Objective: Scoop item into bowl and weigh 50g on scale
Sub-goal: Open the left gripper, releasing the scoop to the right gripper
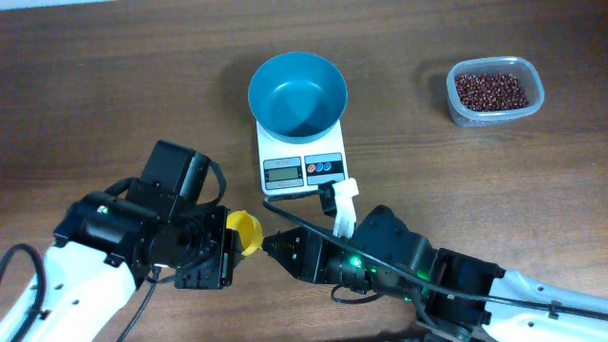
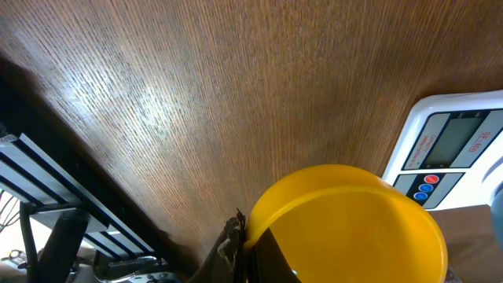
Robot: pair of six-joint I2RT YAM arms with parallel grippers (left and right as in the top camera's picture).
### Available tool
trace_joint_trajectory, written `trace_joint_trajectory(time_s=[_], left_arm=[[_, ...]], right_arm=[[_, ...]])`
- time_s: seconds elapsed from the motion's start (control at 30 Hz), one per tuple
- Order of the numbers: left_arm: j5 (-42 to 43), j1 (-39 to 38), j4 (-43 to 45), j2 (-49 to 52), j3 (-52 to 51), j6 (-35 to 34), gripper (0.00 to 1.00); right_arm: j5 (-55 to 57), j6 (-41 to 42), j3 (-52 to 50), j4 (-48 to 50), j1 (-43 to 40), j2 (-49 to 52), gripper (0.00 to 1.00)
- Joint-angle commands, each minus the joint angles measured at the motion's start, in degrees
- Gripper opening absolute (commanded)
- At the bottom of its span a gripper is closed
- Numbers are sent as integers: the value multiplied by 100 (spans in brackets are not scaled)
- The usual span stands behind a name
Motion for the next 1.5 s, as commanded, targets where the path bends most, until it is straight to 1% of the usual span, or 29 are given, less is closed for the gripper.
trace_joint_trajectory(time_s=[0.0,0.1,0.2,0.3,0.87,1.03,1.17,1.37,1.4,1.43,1.47], left_arm=[[46,-35,7,26,35,42,0],[66,-35,9,26,35,42,0],[66,-35,7,26,35,42,0],[179,-35,11,24,35,42,0],[260,-35,7,26,35,46,0],[262,-35,-2,24,35,48,0],[258,-184,-4,24,35,46,0],[256,-184,-2,24,35,46,0],[256,-184,-7,24,35,46,1],[256,-184,-9,24,35,46,11],[256,-184,-13,24,35,46,34]], right_arm=[[-59,90,74,31,37,26,27],[-59,85,74,42,37,26,27],[-59,87,74,46,37,26,23],[-57,87,74,44,37,26,23],[-55,85,74,42,35,26,21],[-57,85,74,39,35,26,18],[-57,87,74,37,35,26,16],[-81,85,74,-90,35,26,9],[-81,87,74,-90,35,26,9],[-81,87,74,-90,35,26,8],[-79,85,74,-90,35,26,6]])
